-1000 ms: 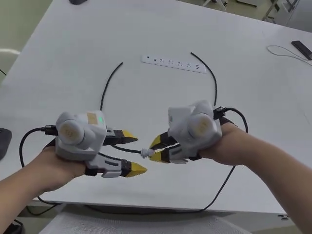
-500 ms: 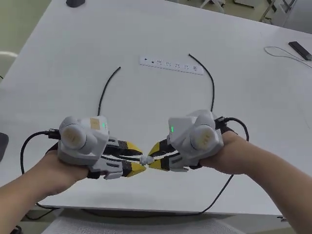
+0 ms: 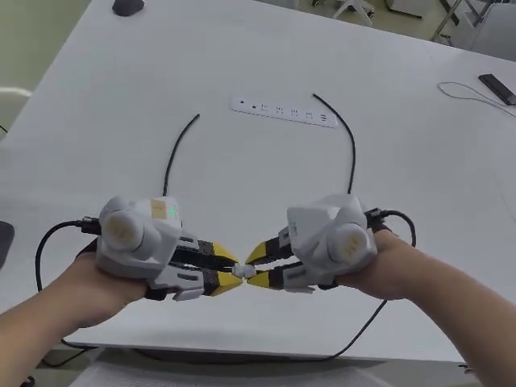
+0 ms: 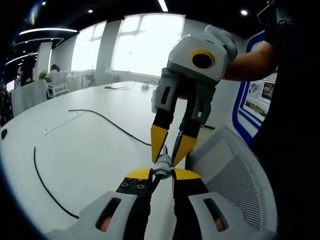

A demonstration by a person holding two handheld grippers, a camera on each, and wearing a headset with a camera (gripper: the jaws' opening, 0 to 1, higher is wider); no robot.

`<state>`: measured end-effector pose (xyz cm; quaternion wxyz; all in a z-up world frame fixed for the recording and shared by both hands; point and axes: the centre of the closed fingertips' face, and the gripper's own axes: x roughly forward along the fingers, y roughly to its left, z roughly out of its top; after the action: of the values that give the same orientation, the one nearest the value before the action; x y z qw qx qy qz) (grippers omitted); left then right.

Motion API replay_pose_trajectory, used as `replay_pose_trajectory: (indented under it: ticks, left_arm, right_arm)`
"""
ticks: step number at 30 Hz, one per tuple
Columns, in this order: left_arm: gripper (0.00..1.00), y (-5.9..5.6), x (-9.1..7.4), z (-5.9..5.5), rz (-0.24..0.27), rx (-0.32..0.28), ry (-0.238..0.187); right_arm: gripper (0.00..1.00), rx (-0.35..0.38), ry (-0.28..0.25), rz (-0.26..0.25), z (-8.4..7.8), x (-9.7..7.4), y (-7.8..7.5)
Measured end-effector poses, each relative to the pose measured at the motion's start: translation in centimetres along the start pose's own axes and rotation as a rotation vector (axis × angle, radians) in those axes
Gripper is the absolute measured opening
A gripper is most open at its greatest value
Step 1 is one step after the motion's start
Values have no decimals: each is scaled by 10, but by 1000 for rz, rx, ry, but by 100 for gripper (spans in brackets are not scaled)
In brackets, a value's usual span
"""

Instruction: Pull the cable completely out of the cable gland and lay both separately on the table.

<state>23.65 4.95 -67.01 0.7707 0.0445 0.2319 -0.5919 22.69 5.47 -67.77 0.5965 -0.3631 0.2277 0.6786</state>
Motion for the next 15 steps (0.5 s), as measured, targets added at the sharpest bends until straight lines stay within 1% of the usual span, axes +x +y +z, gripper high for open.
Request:
replay_pose_trajectory:
  ticks: [3, 5, 8, 9, 10, 11, 12, 13, 14, 15]
  left_arm:
    - [15, -1, 0, 0, 4, 6, 10]
    - [15, -1, 0, 0, 5, 4, 14]
    - [15, -3, 2, -1, 0, 7, 21]
    - [15, -4, 2, 0, -1, 19, 24]
    - [15, -6, 3, 0, -5, 32, 30]
    - [15, -7, 3, 0, -7, 34, 33]
    - [15, -7, 4, 0, -7, 45, 36]
    - [15, -7, 4, 0, -9, 51, 38]
    - [15, -8, 4, 0, -13, 53, 40]
    - [15, -8, 5, 0, -14, 54, 42]
  right_arm:
    - [8, 28, -3, -22, 0, 1, 0]
    - [8, 25, -5, -26, -1, 1, 1]
    - [8, 60, -15, -20, -2, 0, 2]
    - [8, 79, -21, -12, -2, 0, 2]
    - [8, 139, -29, 2, -3, -1, 4]
    - [9, 164, -32, 3, -4, -1, 3]
    - [10, 163, -46, -3, -4, -2, 0]
    - [11, 190, -56, 2, -5, -2, 0]
    - [12, 250, -77, 19, -4, -3, 2]
    - [13, 290, -93, 31, -4, -4, 2]
